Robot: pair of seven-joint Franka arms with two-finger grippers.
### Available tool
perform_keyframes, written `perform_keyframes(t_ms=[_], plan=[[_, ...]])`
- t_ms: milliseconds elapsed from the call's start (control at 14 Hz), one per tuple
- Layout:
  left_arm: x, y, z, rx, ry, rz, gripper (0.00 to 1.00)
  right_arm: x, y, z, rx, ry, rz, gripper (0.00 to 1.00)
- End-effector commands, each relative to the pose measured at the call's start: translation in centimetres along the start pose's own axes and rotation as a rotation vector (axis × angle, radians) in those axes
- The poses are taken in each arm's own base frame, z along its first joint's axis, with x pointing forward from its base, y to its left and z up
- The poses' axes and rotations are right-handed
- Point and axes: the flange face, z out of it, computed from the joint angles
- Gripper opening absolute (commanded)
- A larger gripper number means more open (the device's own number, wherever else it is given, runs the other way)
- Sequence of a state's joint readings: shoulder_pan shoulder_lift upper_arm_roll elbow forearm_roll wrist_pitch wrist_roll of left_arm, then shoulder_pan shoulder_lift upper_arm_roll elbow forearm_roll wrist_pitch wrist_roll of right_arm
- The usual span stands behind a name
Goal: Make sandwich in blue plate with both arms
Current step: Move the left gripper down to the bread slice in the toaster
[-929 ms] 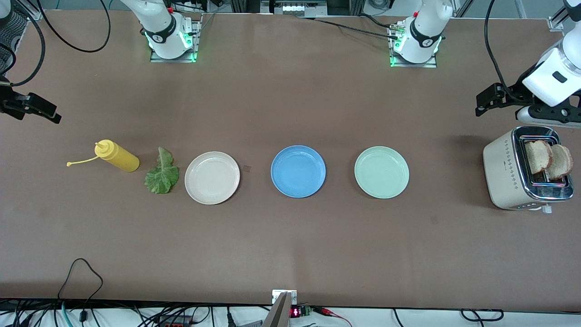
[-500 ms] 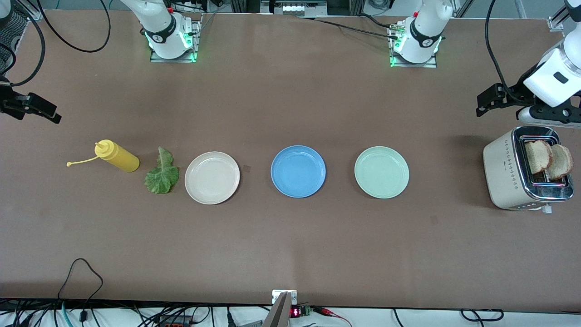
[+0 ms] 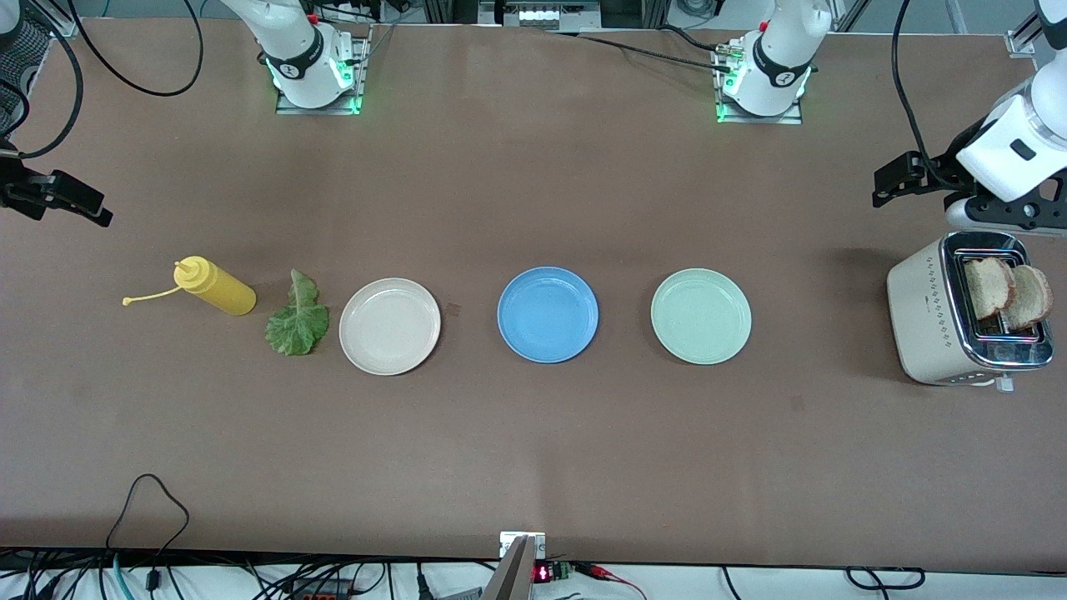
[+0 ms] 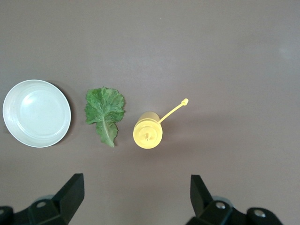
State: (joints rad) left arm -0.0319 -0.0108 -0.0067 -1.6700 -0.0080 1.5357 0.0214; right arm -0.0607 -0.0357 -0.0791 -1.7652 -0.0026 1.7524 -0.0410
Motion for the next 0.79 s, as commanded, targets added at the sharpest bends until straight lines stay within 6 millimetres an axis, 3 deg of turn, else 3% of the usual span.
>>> perform_keyframes(t_ms=[0,214,429,643,714], plan=[[1.1,-1.3,1.2,0.084,-0.059,-0.014,1.0,0.0,0.0,-0.6,0.004,0.009,0.006,1.0],[2.0,-2.7,2.7,0.158,-0.094,-0.004,1.0,0.0,0.0,-0.6,0.004,0.009,0.006,1.0],[3.2,-6.8,4.5,0.308,-0.144,0.101,1.0,0.0,0.0,-0.6,0.004,0.009,0.006,1.0],[4.8,-12.8,6.6,0.297,-0.116,0.181,1.0,0.1,0.0,-0.4,0.004,0.006,0.008,1.0],[5.0,-16.2,7.7,0.236,-0.089,0.169,1.0,0.1,0.0,-0.4,0.004,0.006,0.008,1.0]])
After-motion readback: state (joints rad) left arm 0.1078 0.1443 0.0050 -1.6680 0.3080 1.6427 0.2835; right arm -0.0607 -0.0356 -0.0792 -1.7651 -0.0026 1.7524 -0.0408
